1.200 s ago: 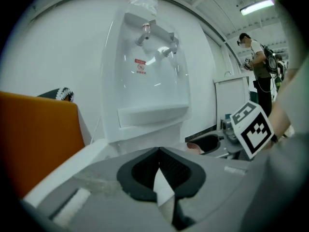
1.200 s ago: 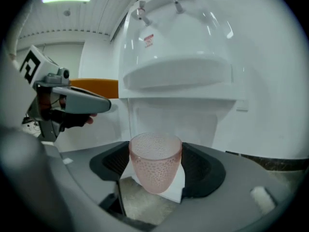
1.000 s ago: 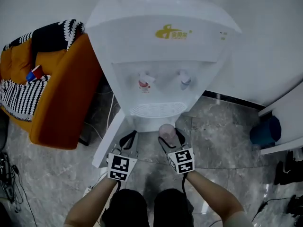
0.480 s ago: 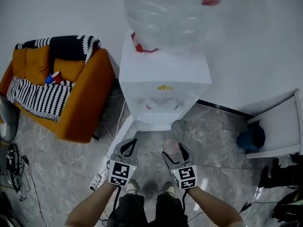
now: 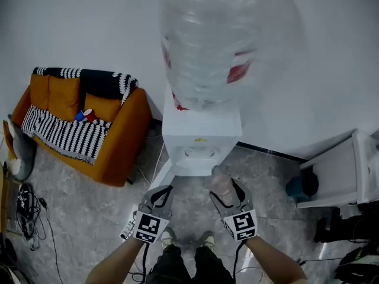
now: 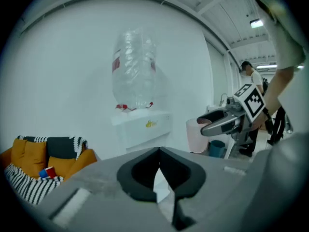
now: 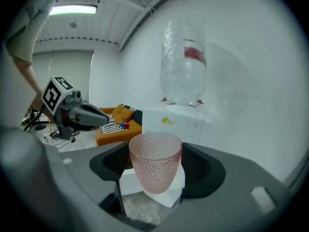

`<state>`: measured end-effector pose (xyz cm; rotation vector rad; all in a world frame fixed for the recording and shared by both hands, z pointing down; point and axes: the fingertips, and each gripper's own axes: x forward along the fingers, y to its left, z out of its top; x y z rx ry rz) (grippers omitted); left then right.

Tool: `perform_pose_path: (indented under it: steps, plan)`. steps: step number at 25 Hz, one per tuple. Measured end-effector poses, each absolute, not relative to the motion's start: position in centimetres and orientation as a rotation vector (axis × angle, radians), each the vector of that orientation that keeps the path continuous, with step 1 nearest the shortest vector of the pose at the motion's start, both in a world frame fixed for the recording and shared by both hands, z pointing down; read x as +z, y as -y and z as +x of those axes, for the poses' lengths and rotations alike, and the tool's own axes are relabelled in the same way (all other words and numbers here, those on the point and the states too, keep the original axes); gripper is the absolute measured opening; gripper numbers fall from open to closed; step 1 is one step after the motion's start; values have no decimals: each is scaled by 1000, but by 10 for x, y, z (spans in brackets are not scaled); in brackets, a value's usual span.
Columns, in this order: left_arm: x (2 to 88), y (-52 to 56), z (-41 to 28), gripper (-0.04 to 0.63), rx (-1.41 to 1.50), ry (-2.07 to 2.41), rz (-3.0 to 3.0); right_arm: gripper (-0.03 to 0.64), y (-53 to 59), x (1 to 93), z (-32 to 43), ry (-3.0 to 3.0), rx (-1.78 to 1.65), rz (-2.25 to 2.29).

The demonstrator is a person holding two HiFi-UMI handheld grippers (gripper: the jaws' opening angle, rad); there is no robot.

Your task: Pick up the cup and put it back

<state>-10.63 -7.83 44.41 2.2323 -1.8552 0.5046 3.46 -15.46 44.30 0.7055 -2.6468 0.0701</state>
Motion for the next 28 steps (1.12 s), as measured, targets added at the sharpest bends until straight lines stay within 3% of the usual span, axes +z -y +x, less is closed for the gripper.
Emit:
perform_pose_path:
  steps: [15,28]
  plan:
    - [204,60,-107,3,327,2015,2316,342,124,186,45,2877,-123,715]
    - [129,7,-79,3,219,2067,2332,342,62,110,70,2940,-124,686]
